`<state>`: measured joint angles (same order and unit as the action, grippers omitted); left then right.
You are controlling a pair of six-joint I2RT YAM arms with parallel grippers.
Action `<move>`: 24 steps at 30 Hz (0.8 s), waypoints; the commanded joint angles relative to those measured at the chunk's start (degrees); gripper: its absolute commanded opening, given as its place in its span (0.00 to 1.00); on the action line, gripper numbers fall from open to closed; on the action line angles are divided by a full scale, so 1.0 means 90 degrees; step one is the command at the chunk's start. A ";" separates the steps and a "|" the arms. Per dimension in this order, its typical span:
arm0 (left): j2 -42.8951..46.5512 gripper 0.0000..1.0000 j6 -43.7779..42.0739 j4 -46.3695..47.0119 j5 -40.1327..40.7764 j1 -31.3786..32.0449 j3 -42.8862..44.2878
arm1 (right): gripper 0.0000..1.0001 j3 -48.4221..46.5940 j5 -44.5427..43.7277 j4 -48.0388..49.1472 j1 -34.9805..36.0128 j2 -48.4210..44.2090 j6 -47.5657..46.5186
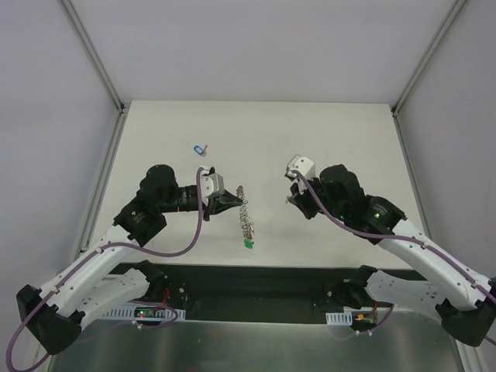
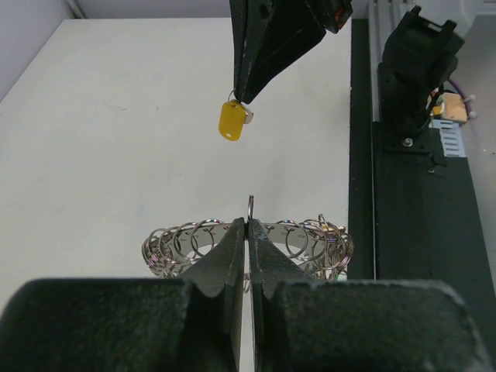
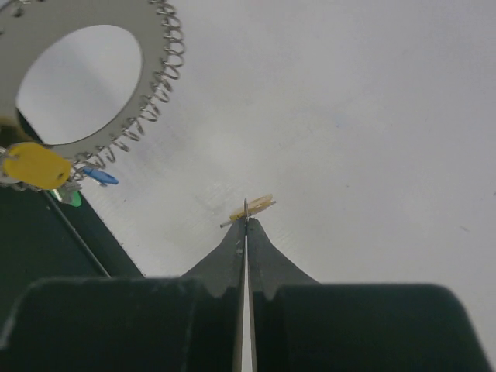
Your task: Put the keys on the keyring
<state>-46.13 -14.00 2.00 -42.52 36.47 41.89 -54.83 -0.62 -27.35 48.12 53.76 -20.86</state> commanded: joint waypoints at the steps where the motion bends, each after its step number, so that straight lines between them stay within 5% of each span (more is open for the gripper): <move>1: -0.0313 0.00 0.0198 0.0139 -0.0977 0.0079 0.0823 | 0.01 -0.0801 0.1172 -0.0924 0.0025 -0.0085 -0.1078; 11: -0.0821 0.00 -0.0211 -0.0348 -0.1876 0.0079 0.1634 | 0.01 -0.2636 0.2207 -0.2097 0.0034 0.0423 -0.2163; 24: -0.1105 0.00 -0.0583 -0.0476 -0.1731 0.0186 0.2103 | 0.01 -0.3195 0.2726 -0.2157 0.0171 0.0765 -0.2380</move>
<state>-56.18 -16.82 -3.95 -56.97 37.30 57.52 -81.41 22.02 -47.40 48.97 59.88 -41.10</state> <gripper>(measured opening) 0.007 0.017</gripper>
